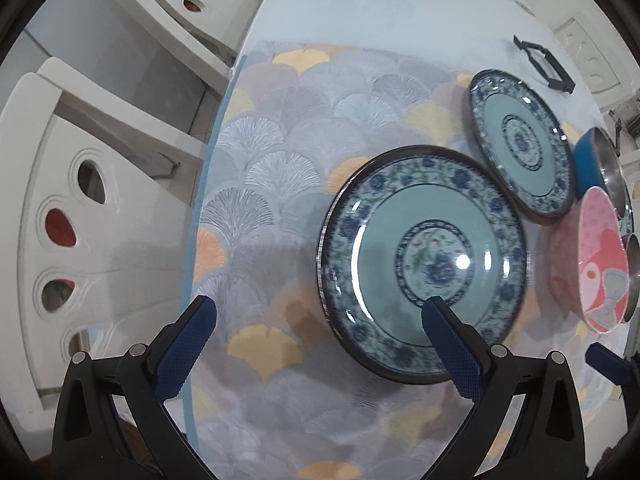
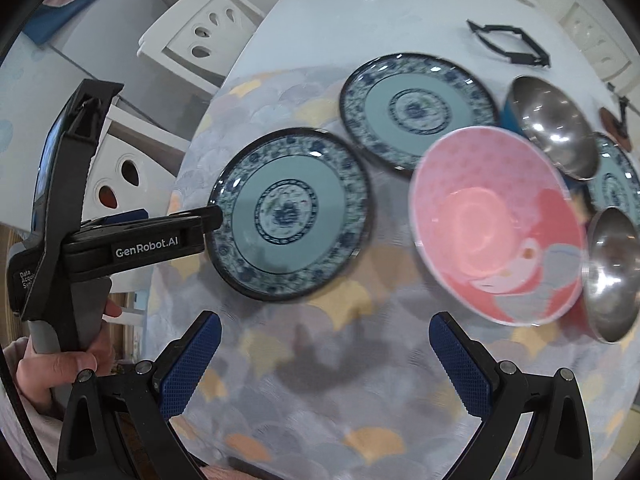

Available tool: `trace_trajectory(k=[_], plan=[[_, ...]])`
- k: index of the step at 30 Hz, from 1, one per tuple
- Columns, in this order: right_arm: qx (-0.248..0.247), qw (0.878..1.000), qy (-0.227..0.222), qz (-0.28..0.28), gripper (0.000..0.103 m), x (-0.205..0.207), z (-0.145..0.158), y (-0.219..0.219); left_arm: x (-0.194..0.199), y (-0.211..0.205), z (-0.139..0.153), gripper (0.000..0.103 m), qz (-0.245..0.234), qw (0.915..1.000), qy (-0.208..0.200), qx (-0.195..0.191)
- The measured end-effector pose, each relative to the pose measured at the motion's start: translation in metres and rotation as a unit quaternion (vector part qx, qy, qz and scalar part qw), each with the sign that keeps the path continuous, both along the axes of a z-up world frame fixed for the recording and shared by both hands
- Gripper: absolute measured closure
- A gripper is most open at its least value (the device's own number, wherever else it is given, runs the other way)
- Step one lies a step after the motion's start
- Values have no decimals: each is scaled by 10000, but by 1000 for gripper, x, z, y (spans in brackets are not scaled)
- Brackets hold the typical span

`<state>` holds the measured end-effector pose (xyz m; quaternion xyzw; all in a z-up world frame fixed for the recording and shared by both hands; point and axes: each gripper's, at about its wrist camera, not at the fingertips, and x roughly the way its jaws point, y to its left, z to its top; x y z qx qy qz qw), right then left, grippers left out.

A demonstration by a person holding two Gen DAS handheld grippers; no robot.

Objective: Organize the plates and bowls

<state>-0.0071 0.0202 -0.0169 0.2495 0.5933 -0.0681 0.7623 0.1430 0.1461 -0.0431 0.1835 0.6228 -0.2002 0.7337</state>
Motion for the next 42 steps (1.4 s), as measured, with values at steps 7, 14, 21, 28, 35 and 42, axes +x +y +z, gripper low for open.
trace_trajectory(k=[7,14,21,28,35,42], plan=[[281,9995,63,-129,0,21,-26,6,14,1,-19,1,-119,9997,219,-23],[69,9997,167,-139,0,38,-45,6,29,-6,-43,1,-227,9990,387,-48],[-204,9979,610,112,0,53,-72,15,43,-5,-62,0,-252,9983,406,-327],[-886,9900,1065,259,0,76,-86,28,49,-7,-61,0,-320,9982,247,-447],[-826,9954,443,203,0,81,-85,34,32,-8,-54,0,-360,9978,80,-549],[-812,9952,451,308,0,77,-79,30,28,-5,-53,0,-297,9980,60,-550]])
